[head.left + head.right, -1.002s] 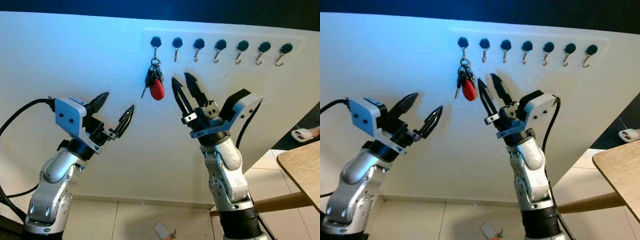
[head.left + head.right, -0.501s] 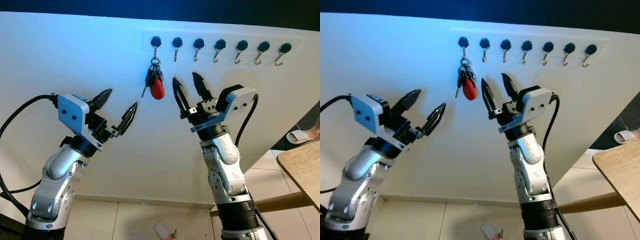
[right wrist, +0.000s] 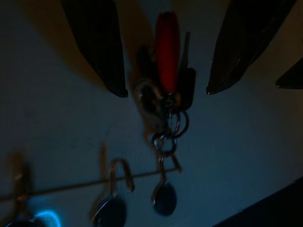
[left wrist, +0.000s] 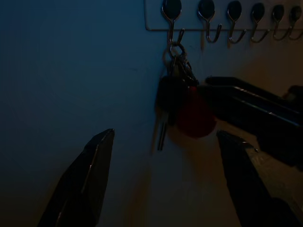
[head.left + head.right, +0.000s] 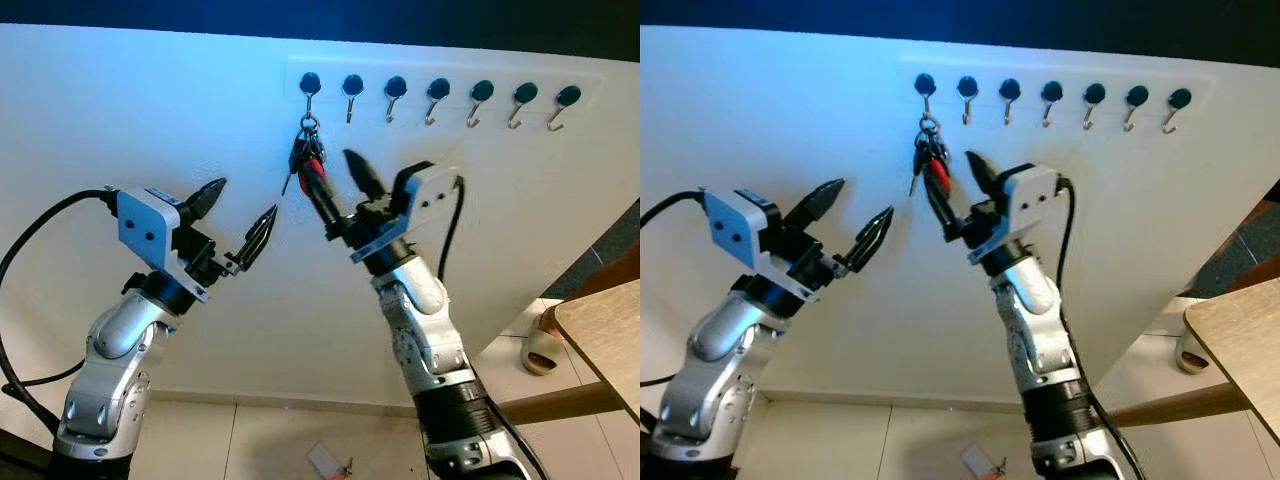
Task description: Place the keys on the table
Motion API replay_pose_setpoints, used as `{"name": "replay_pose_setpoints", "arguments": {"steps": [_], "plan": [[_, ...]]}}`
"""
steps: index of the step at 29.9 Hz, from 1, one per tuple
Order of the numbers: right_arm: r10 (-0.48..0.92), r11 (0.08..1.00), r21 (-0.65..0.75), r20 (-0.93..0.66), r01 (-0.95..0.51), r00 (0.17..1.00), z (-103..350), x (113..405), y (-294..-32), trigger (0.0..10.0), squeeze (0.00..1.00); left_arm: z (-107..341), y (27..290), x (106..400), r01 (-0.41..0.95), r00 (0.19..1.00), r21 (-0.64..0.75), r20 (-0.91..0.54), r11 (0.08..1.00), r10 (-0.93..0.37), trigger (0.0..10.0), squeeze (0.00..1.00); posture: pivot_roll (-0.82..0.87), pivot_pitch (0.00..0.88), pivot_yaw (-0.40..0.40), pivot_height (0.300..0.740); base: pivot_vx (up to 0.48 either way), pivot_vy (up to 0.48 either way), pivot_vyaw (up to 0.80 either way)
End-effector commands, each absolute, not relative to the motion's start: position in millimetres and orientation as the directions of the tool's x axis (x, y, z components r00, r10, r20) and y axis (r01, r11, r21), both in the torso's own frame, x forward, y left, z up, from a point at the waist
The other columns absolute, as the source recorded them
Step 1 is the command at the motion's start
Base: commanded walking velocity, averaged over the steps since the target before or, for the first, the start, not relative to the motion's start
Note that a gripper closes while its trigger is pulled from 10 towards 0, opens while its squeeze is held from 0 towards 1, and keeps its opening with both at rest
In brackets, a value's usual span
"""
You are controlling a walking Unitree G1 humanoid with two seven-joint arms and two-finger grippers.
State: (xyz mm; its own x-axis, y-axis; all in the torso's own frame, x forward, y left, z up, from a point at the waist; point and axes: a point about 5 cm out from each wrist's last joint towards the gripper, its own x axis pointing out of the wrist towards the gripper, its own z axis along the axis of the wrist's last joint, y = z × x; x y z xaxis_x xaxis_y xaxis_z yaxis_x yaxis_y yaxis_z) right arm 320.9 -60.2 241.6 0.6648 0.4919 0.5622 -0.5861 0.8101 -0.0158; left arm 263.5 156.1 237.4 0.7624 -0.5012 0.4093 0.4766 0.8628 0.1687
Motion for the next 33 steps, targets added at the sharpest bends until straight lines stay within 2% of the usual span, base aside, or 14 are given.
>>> {"name": "replay_pose_setpoints", "arguments": {"steps": [1, 18, 33], "plan": [[0.515, 0.792, -0.006, 0.543, -0.610, 0.664, 237.9, 322.4, -55.7, 10.0, 0.00, 234.5, 154.7, 262.0, 0.485, 0.760, 0.164, 0.405, 0.859, -0.507, 10.0, 0.00, 0.06, 0.125, -0.020, 0.740, 0.000, 0.000, 0.00], [0.531, 0.803, -0.065, 0.527, -0.592, 0.663, 246.7, 334.4, -46.9, 10.0, 0.00, 235.2, 155.6, 261.7, 0.484, 0.761, 0.170, 0.402, 0.859, -0.509, 10.0, 0.00, 0.07, 0.128, -0.018, 0.740, 0.000, 0.000, 0.00], [0.577, 0.811, -0.233, 0.478, -0.537, 0.663, 248.9, 336.3, -36.7, 10.0, 0.00, 234.4, 155.5, 262.1, 0.486, 0.763, 0.169, 0.398, 0.858, -0.510, 10.0, 0.00, 0.06, 0.130, -0.017, 0.740, 0.000, 0.000, 0.00]]}}
